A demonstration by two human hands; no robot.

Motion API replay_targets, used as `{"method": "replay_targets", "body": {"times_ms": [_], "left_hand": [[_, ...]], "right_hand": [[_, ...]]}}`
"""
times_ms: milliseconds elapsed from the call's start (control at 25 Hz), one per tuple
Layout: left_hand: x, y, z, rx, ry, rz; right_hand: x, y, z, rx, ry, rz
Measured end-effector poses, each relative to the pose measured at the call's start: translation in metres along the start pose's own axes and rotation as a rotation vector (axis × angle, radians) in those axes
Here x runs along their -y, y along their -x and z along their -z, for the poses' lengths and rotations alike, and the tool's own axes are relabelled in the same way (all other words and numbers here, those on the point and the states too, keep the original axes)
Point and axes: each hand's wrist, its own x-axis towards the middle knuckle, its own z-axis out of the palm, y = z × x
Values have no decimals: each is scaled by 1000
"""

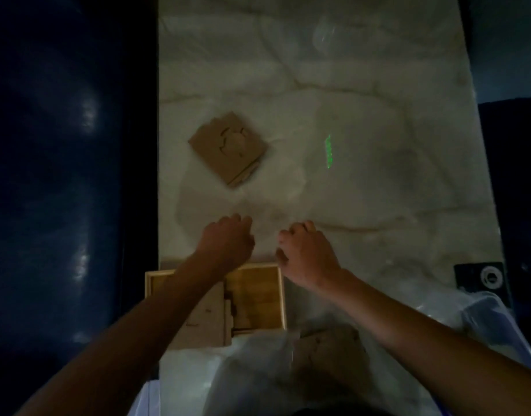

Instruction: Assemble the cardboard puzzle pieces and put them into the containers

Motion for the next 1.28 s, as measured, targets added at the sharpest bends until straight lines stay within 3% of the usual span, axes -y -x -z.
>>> {"method": "replay_targets", "body": {"times_ms": [200,480,680,880,1120,1280], "left_hand": [[48,-45,33,-176,-38,95],[87,-104,61,-209,-22,55],[89,-126,80,-141,-152,18],[95,-133,80,-22,-112,42],[67,-111,56,-126,66,175],[40,-97,25,-231,84,239]], "right_hand": [[2,-62,16,-70,40,51],[6,-108,24,-155,102,78],[4,-117,32,-120,198,108],[-8,-126,38,-150,255,115],[-2,-143,31,-221,143,-32],[1,-145,20,-129,100,-62]]}}
